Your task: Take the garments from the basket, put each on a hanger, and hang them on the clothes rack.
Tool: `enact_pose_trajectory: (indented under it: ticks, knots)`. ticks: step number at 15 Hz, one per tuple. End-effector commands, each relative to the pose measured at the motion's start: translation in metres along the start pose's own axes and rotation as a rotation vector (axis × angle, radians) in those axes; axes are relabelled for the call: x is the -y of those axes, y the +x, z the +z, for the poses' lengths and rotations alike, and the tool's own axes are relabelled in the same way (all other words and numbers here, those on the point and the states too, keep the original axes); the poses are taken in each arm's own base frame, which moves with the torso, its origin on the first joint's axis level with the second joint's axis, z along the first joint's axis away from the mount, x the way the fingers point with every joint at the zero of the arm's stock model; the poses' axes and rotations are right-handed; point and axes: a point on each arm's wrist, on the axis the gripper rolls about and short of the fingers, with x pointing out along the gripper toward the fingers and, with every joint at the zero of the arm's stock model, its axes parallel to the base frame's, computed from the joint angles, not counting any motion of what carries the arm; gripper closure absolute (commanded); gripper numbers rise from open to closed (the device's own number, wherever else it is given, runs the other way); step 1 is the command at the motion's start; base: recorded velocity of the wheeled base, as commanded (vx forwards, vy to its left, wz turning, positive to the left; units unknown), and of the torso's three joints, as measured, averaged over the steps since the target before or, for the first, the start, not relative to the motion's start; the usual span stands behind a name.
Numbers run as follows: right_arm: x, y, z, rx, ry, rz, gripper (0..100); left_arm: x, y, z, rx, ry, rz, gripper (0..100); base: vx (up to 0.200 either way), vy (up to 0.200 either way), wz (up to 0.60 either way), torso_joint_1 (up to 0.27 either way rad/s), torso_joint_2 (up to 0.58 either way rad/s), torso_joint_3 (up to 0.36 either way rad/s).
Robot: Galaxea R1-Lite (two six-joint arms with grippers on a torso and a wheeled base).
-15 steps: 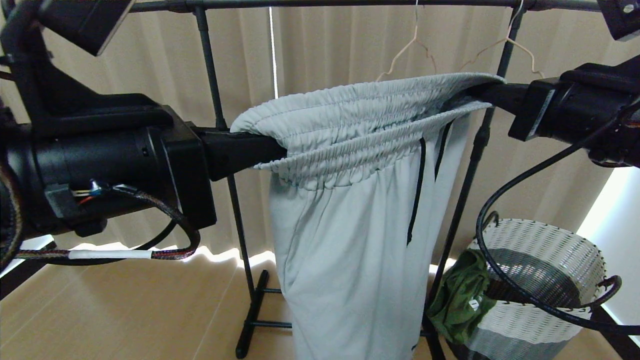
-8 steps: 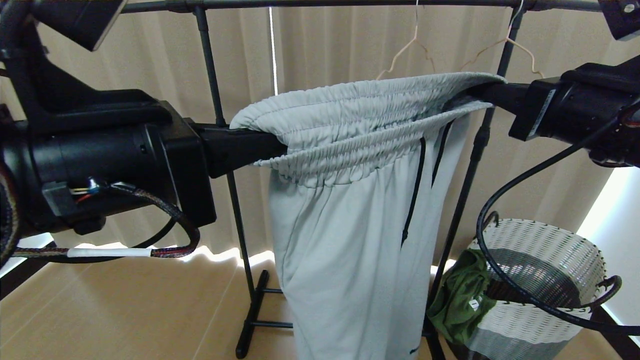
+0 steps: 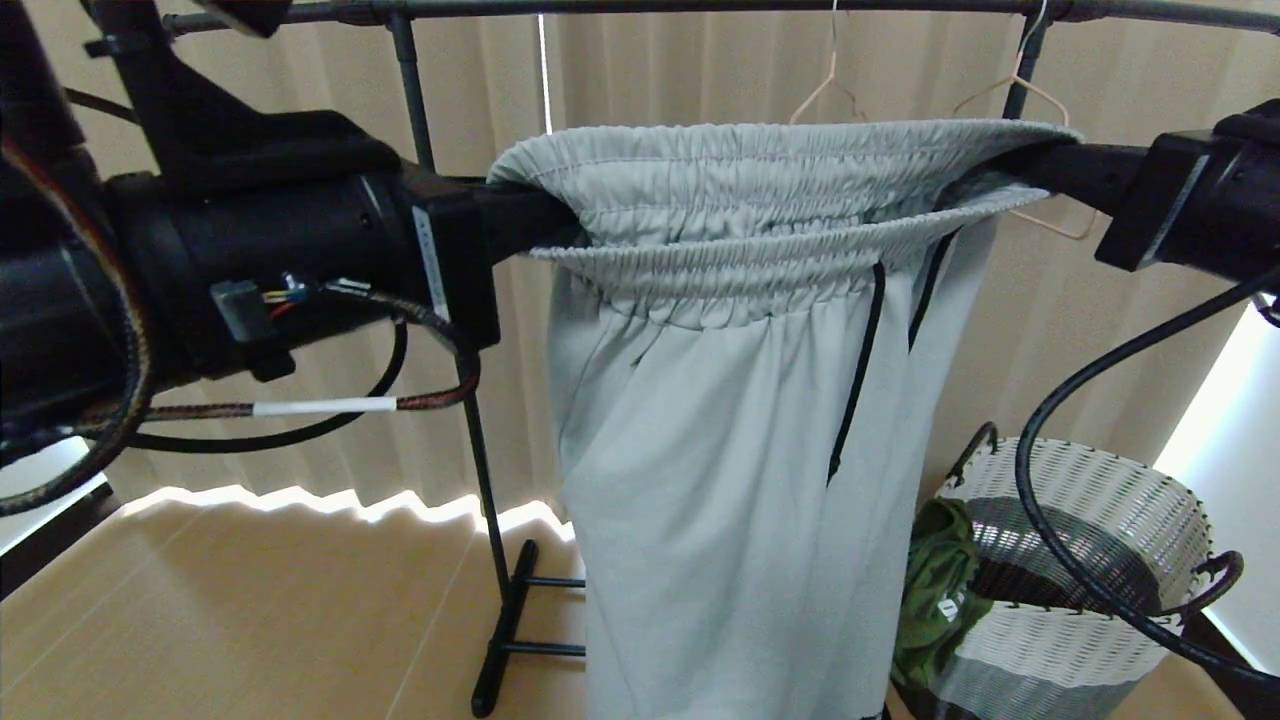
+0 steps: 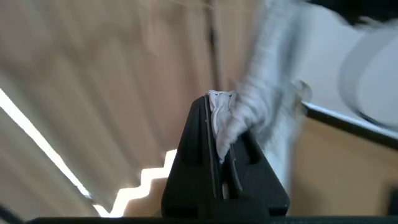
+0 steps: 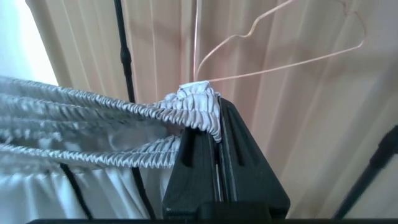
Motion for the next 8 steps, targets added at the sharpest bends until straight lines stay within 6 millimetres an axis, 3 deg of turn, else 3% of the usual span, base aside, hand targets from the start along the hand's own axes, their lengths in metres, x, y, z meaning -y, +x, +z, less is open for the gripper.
enact_pose_trajectory:
  ticks: [1,3,4,5,6,8]
  knots:
    - [-0.002,-0.018,0.01,0.031,-0.003,0.005,100,-0.003,0.025,-0.004,-0.019,0.0,0.048,100,0.0,0.0,0.0,0.0,0.0,0.0]
    - [-0.003,-0.038,0.014,0.025,-0.001,0.006,100,-0.008,0.052,-0.011,-0.04,-0.008,0.206,100,0.0,0.0,0.0,0.0,0.0,0.0]
    - [-0.003,-0.039,0.014,0.024,-0.001,0.006,100,-0.008,0.053,-0.012,-0.041,-0.008,0.209,100,0.0,0.0,0.0,0.0,0.0,0.0]
    - [-0.003,-0.055,-0.006,-0.044,0.001,0.005,100,-0.01,0.069,-0.022,-0.031,-0.007,0.286,100,0.0,0.0,0.0,0.0,0.0,0.0]
    - [-0.003,-0.057,-0.015,-0.07,-0.001,0.01,100,-0.01,0.076,-0.027,-0.028,-0.003,0.32,100,0.0,0.0,0.0,0.0,0.0,0.0]
    - [-0.003,-0.056,-0.029,-0.113,0.001,0.012,100,-0.009,0.077,-0.033,-0.053,0.008,0.334,100,0.0,0.0,0.0,0.0,0.0,0.0]
